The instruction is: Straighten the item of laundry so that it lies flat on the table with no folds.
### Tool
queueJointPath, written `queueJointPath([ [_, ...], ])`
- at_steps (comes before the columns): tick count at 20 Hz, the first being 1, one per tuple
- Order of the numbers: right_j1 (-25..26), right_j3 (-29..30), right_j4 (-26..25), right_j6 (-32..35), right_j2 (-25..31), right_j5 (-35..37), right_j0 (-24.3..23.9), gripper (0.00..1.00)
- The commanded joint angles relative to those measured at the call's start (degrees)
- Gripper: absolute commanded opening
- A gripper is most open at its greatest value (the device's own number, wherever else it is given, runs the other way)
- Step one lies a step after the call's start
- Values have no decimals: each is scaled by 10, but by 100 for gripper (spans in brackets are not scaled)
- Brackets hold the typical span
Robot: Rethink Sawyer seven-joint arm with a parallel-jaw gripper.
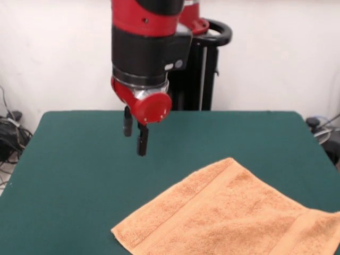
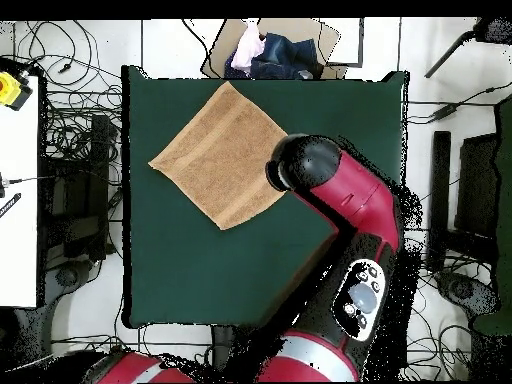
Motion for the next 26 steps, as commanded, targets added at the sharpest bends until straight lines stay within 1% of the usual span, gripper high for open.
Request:
queueJointPath([
  [1, -2, 119, -17, -28, 140, -78, -21, 100],
  [6, -3, 131, -15, 9, 169, -98, -24, 100],
  [10, -2, 128, -16, 60, 157, -104, 4, 100],
  [17, 1, 121, -7, 101, 141, -99, 30, 100],
  [21, 6, 122, 3, 120, 135, -111, 41, 100],
  [26, 7, 126, 11, 122, 138, -118, 43, 100],
])
